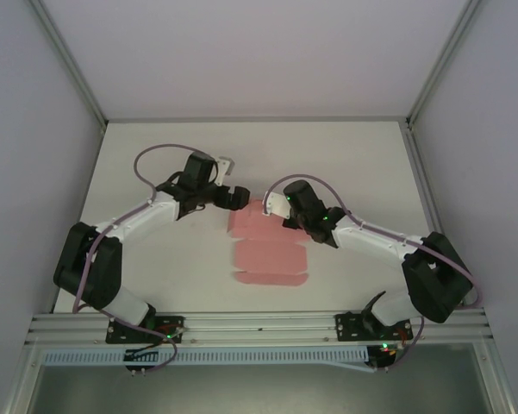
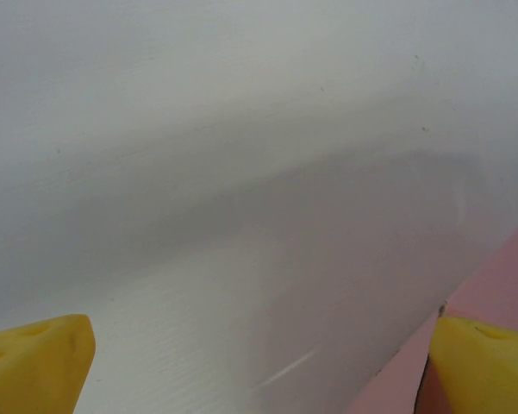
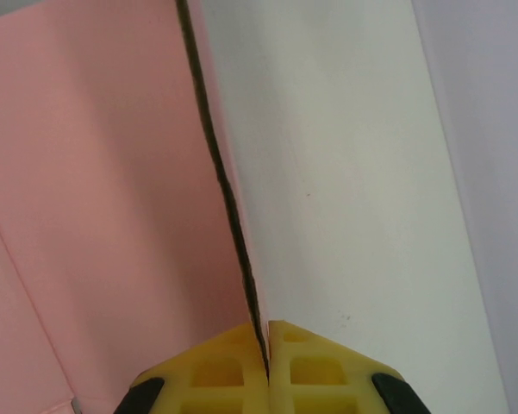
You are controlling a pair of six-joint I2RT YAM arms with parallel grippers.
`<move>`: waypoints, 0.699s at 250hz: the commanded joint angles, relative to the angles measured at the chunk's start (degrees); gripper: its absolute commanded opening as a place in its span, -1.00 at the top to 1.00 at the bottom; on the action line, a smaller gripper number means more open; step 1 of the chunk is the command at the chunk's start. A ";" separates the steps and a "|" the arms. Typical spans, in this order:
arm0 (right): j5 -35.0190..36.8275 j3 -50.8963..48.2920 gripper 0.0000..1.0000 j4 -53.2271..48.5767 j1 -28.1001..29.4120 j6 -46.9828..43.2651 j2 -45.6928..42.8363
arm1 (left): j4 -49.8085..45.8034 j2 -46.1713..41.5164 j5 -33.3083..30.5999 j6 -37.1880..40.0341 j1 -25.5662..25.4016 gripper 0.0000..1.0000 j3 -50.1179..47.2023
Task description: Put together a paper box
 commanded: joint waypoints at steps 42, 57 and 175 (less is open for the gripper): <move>-2.01 1.89 1.00 1.45 0.03 5.29 -0.18 | -0.87 2.70 2.32 4.26 -2.87 -1.00 0.95; -2.91 1.77 1.00 1.62 0.03 6.08 -0.41 | 0.06 3.48 1.09 3.64 -3.33 -0.99 1.06; 2.78 -2.74 1.00 7.39 2.69 7.07 -0.49 | 6.47 -0.18 -6.87 -3.07 -4.90 -1.00 -2.38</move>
